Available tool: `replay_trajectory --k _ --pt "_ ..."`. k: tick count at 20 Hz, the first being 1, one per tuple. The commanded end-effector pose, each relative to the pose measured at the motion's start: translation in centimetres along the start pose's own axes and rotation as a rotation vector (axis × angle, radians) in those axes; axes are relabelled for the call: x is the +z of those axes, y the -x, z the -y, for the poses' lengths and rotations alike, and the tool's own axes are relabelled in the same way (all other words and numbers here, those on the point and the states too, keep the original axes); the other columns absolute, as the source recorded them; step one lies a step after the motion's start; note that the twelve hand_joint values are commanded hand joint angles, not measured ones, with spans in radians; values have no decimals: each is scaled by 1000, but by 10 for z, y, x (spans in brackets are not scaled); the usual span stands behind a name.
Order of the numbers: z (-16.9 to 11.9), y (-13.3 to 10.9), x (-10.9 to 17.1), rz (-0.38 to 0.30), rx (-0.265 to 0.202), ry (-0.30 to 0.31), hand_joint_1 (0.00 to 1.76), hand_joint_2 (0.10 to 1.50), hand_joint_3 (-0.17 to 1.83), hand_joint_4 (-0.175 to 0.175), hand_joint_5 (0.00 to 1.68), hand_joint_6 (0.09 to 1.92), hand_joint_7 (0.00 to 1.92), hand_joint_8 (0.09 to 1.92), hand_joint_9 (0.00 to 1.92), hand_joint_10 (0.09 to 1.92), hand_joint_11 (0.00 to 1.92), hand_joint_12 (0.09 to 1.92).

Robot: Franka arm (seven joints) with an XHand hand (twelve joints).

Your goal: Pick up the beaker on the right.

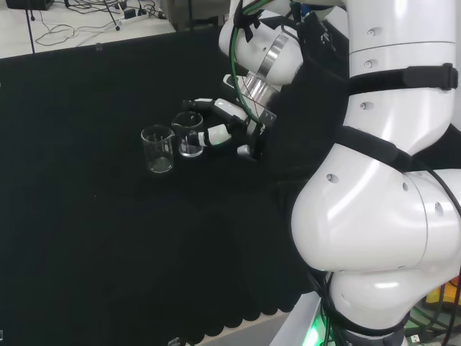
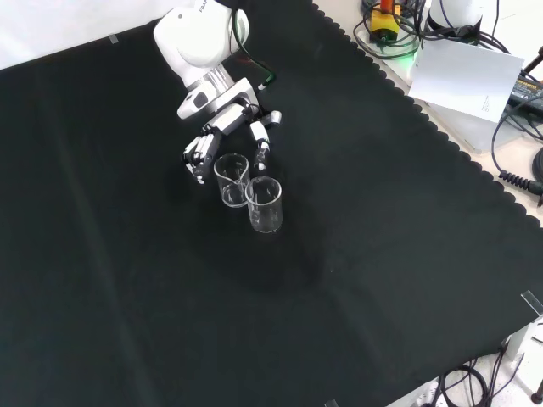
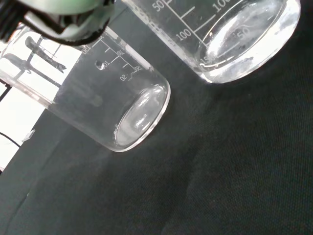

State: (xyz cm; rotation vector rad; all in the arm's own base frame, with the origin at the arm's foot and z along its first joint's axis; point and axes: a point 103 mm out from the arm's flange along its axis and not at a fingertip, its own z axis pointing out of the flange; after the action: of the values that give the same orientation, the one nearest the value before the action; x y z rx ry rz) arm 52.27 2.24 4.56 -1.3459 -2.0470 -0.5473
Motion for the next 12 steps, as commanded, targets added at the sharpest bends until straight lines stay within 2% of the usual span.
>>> replay_trajectory --k 1,5,8,12 --pt "-3 2 4 -15 10 8 829 534 543 -31 430 87 310 644 431 601 59 1382" --pt "-3 4 5 -13 16 21 833 534 544 -32 430 87 303 643 426 599 57 1382" --pt "3 8 -6 -28 8 29 838 534 545 -34 433 87 302 644 425 599 55 1382" --pt "-6 3 5 -14 13 22 844 533 545 -34 444 87 301 646 424 599 52 1382"
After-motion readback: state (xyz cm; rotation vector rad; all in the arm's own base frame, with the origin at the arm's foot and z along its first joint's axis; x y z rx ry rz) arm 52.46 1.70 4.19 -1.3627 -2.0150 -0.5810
